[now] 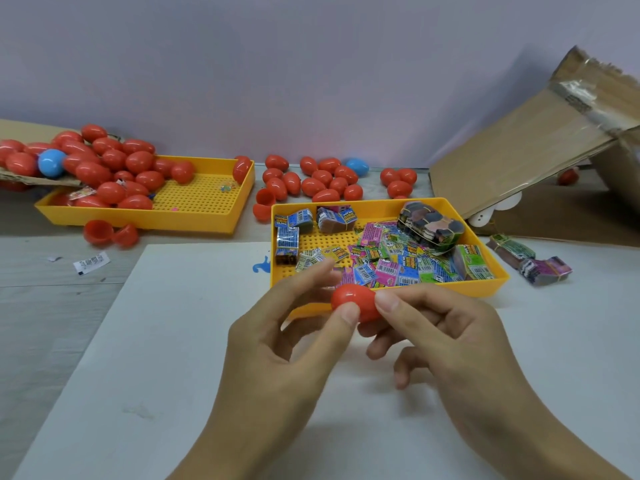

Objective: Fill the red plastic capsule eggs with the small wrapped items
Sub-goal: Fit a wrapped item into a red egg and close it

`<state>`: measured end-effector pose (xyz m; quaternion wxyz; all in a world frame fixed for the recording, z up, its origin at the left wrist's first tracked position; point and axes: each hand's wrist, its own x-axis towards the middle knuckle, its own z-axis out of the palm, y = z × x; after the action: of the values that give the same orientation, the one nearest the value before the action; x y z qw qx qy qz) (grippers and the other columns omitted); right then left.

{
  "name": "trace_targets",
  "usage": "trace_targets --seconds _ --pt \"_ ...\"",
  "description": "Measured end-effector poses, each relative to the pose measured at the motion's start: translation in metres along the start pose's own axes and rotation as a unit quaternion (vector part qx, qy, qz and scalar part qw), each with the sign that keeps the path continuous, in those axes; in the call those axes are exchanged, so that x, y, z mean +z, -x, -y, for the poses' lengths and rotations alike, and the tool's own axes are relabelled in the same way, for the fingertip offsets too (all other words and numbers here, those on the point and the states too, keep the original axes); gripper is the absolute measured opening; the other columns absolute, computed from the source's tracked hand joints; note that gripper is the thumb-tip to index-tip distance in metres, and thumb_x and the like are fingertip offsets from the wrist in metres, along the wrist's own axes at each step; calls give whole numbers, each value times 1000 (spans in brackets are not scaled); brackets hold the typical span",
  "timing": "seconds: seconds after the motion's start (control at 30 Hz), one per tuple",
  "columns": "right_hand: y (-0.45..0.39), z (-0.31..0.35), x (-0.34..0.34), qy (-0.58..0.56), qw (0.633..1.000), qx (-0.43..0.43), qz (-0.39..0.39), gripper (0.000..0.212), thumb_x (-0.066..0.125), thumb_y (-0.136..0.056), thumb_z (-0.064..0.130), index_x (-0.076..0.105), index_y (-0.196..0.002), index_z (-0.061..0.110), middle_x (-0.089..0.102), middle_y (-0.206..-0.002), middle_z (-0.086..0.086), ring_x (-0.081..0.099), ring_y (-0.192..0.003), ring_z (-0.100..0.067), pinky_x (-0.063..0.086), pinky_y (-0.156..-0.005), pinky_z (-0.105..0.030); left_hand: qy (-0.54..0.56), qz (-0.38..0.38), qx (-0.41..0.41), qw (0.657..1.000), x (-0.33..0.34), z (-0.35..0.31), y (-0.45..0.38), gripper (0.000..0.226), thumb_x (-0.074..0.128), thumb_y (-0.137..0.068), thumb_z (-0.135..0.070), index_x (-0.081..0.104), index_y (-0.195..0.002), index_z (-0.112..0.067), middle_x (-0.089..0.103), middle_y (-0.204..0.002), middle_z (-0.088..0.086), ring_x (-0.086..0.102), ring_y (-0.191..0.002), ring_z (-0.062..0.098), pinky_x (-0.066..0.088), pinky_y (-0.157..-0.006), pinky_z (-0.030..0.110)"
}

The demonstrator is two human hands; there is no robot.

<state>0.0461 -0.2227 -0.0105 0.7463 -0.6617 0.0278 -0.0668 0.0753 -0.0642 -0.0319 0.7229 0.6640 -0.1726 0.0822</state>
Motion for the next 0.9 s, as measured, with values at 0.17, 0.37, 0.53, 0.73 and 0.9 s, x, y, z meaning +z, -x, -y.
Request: trace_targets --seconds 0.17,0.37,0.53,0.73,0.9 --pt "-3 -5 -5 101 993 -63 5 16 79 -80 39 79 -86 25 75 -75 -3 69 -62 -15 49 -47 -22 10 3 -49 999 2 0 -1 27 78 -75 -27 78 -101 -36 76 -96 3 75 -78 21 57 -68 19" --pt "-23 -8 -27 553 808 -197 -57 77 38 -78 83 67 -125 29 56 -134 12 40 -131 -15 27 -108 -28 32 -63 -63 996 -1 1 -5 27 71 -73 -47 79 -85 -24 75 -77 5 72 -66 20 59 -60 26" --pt "-29 -15 -35 629 772 -91 -9 78 44 -71 84 67 -119 28 48 -147 8 22 -147 -21 15 -117 -46 47 -70 -58 995 2 -1 -4 29 73 -74 -44 76 -83 -17 76 -83 6 74 -75 20 61 -62 29" --pt "-34 -14 -37 462 866 -179 -57 14 81 -75 32 68 -77 25 67 -99 19 59 -115 -17 40 -99 -56 56 -85 -62 993 0 3 -4 21 82 -69 -27 73 -83 -15 74 -87 12 74 -82 30 61 -65 31" --pt "-31 -5 -38 278 942 -166 -88 9 82 -77 22 73 -77 24 72 -89 10 65 -96 -10 48 -72 -11 45 -40 -54 997 0 1 -4 17 64 -81 -17 76 -89 -26 73 -97 6 73 -75 28 60 -60 30"
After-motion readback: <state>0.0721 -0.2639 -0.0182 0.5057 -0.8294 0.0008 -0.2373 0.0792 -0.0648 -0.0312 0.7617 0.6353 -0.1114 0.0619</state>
